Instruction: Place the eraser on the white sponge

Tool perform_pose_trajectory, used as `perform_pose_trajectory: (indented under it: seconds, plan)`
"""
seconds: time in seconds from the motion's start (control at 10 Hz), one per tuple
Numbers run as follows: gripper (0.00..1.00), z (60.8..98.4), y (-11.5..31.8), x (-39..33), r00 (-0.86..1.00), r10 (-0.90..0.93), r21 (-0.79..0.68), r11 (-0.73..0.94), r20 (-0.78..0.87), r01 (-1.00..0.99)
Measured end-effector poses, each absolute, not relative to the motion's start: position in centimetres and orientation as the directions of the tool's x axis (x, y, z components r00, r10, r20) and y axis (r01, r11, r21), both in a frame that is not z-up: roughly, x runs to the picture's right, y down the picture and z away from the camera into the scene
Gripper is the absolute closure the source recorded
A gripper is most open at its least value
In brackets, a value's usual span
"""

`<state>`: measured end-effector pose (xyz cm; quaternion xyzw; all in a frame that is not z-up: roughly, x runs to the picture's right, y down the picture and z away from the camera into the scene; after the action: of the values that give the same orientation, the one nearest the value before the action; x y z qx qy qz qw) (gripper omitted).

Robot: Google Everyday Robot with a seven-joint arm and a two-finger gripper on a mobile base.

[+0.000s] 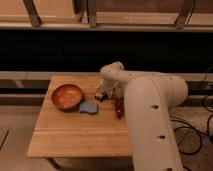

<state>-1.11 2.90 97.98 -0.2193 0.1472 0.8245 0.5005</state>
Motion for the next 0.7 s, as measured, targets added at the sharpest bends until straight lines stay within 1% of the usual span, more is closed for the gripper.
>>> perform_pose_trajectory:
  seconds: [0.1, 0.2, 0.3, 0.4, 0.6, 0.7]
  plan:
    - [0.74, 98.1, 2.8, -1.0, -0.398, 0.762, 0.019, -0.453, -0.512, -0.891]
    - [0.82, 98.2, 2.7, -1.0, -0.396, 0.762, 0.017, -0.452, -0.513, -0.892]
    - [0.92, 98.2, 2.6, -0.9, -0.394, 0.762, 0.013, -0.452, -0.513, -0.892]
    - [0.99, 97.9, 2.2, -0.9, -0.392, 0.765, 0.005, -0.453, -0.510, -0.891]
    - [1.00, 96.8, 0.9, -1.4, -0.377, 0.780, -0.022, -0.447, -0.500, -0.894]
    - [1.00, 95.4, -0.3, -2.2, -0.352, 0.797, -0.050, -0.429, -0.490, -0.902]
